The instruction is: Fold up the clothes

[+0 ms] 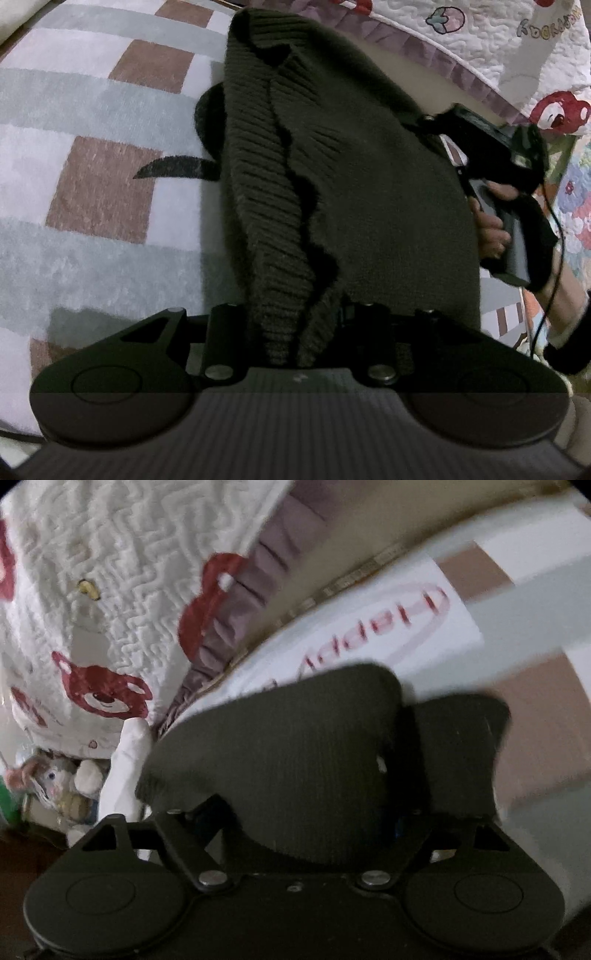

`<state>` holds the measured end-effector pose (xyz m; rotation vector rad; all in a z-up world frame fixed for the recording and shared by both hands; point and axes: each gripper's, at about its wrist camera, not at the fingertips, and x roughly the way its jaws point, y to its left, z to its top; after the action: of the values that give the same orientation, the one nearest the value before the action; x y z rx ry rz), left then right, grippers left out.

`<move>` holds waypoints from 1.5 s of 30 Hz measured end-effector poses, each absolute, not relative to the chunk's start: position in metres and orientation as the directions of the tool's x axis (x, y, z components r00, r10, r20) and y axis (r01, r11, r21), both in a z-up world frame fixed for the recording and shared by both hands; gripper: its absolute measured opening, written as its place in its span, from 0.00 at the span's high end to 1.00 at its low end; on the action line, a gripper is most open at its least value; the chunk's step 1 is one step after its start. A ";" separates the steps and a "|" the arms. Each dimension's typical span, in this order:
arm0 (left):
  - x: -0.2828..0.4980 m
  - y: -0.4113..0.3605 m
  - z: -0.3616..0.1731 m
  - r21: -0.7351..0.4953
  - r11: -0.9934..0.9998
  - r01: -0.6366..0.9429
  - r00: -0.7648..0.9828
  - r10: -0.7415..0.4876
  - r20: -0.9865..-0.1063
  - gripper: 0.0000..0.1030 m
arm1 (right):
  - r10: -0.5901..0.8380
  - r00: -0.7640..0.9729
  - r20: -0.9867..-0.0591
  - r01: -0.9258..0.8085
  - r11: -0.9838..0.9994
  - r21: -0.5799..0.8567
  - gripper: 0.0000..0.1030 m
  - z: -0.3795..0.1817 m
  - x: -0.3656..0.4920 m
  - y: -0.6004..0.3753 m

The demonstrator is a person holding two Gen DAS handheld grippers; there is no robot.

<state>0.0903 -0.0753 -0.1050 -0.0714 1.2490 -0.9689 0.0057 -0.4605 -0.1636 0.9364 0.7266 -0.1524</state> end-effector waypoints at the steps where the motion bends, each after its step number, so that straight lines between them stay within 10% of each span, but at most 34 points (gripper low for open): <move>1: 0.090 -0.076 -0.105 -0.532 0.614 0.583 -0.008 -0.650 -0.760 0.69 | 0.157 0.750 -0.643 0.411 0.651 0.638 0.51 -0.159 0.009 -0.457; 4: 0.083 -0.080 -0.099 -0.480 0.603 0.637 0.018 -0.634 -0.773 0.71 | 0.098 0.771 -0.629 0.330 0.784 0.526 0.67 -0.131 0.010 -0.436; 15: 0.063 -0.089 -0.089 -0.378 0.583 0.720 0.092 -0.620 -0.780 0.72 | -0.072 0.787 -0.612 0.307 0.907 0.288 0.69 -0.080 -0.012 -0.396; 24: 0.094 -0.056 -0.121 -0.663 0.570 0.485 -0.111 -0.712 -0.693 0.62 | 0.173 0.754 -0.634 0.424 0.609 0.670 0.39 -0.130 -0.030 -0.467; 31: 0.084 -0.061 -0.125 -0.604 0.532 0.593 -0.092 -0.701 -0.708 0.55 | 0.364 0.729 -0.580 0.398 0.464 0.791 0.19 -0.172 -0.026 -0.466; 35: 0.061 -0.076 -0.104 -0.432 0.531 0.729 0.046 -0.668 -0.743 0.72 | 0.292 0.731 -0.617 0.325 0.646 0.691 0.49 -0.150 -0.006 -0.444; 45: 0.042 -0.079 -0.066 -0.222 0.563 0.796 0.226 -0.616 -0.755 0.74 | 0.275 0.836 -0.474 0.005 0.861 0.509 0.56 -0.036 -0.015 -0.370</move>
<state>0.0425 -0.0794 -0.0656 0.2296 0.9183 -0.9848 -0.0146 -0.3703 -0.0356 0.5206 0.5680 0.1500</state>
